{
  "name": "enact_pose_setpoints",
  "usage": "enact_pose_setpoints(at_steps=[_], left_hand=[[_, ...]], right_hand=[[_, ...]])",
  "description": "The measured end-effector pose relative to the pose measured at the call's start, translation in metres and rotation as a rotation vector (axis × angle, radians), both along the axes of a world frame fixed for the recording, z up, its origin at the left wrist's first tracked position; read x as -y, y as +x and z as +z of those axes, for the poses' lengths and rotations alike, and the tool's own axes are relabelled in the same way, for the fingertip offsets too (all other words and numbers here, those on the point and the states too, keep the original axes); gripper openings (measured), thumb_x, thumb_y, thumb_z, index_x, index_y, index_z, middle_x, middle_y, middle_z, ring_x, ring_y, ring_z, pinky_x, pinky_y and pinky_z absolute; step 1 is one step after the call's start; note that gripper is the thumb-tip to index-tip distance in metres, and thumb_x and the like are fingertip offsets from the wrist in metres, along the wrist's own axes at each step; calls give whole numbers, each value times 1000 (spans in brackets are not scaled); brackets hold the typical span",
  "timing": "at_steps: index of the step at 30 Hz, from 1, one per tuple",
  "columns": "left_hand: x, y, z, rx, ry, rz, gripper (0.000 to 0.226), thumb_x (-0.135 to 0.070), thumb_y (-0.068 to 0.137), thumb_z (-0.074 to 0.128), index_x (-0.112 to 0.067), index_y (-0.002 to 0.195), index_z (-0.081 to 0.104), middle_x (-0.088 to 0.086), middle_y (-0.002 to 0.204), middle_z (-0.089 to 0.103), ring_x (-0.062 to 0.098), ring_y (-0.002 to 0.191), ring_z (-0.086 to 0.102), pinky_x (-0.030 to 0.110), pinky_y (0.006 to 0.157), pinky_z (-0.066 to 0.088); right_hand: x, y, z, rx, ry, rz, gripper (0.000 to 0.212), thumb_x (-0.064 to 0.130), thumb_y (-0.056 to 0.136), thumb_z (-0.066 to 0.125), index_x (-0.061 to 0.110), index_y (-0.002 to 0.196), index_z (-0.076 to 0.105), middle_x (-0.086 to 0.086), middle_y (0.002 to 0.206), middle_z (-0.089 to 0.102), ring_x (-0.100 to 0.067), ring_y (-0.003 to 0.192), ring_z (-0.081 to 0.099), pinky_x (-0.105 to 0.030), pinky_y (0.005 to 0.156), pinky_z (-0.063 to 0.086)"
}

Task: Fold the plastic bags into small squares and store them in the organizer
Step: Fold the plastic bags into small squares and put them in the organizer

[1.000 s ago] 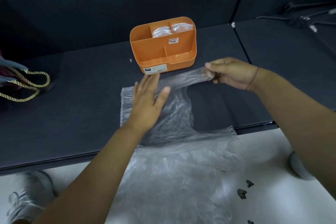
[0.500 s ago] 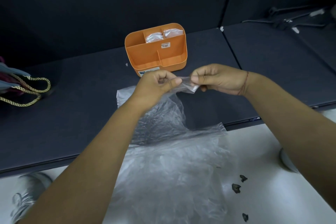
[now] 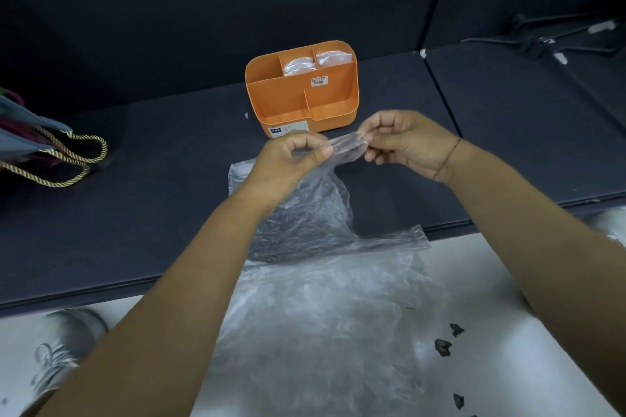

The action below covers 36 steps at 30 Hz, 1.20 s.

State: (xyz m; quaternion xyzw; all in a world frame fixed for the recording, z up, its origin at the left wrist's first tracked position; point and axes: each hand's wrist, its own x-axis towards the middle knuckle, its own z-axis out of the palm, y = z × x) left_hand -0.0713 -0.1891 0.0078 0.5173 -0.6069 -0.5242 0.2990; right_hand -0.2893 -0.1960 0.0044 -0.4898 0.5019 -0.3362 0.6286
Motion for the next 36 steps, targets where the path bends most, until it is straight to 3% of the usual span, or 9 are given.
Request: enact_pose_setpoints(at_steps=[5,8,11,16,20,26,29,32,36], left_hand=[[-8,6,-37,290,-114,66,58,-44,99,48,-24,151,32,-6,158,27,8,145,21,28,117,17],[-14,28,-68,443,-121,232,65,-49,101,35,-20,156,17,-3,164,11,12,151,5,40,123,5],[-18,50,-93,687,-129,222,75,-58,96,18,-15,157,12,0,165,3,14,151,-6,36,122,-7],[-18,61,-109,931,-162,139,82,-63,91,6,-15,157,5,3,165,-2,17,151,-8,34,120,-11],[-21,59,-114,1021,-164,135,81,-65,94,1,-15,158,3,4,165,-4,20,151,-10,37,121,-11],[-19,56,-116,1052,-67,236,89,-66,87,-1,-11,157,0,8,165,-7,22,151,-14,42,121,-11],[-20,57,-118,1038,-94,226,85,-68,93,-1,-13,157,2,6,165,-5,21,151,-12,42,121,-12],[-25,59,-118,1033,-132,187,88,-69,88,-2,-14,157,1,3,165,-5,19,151,-13,39,119,-14],[-30,60,-116,1065,-123,167,85,-69,92,-5,-15,157,-1,2,165,-8,18,150,-15,39,120,-13]], right_hand=[[0,-7,-18,-23,153,-473,24,-3,98,45,4,119,54,-14,105,62,-22,91,67,-26,76,58],[1,-5,-30,127,387,-552,36,29,101,48,13,133,43,-11,124,55,-24,108,62,-38,89,54],[12,7,-45,78,445,-536,44,46,92,60,16,121,47,-8,125,58,-20,109,61,-38,93,53],[40,37,-57,-15,368,-791,54,8,84,72,10,127,40,-9,94,58,-15,69,58,-24,61,55],[51,36,-66,-78,300,-871,45,-6,81,66,8,121,51,-8,99,58,-16,80,60,-22,74,56],[35,-1,-72,114,214,-1052,39,-11,83,52,-9,122,48,-12,77,57,-17,61,58,-18,53,50],[34,2,-75,-58,220,-936,30,0,95,49,-1,125,51,-11,89,63,-11,62,64,-17,61,56],[41,13,-74,-443,136,-572,44,29,90,65,9,129,56,-1,117,62,-14,98,61,-25,92,50],[42,20,-65,-623,103,-176,24,30,81,76,15,100,71,3,100,65,-14,104,60,-20,86,41]])
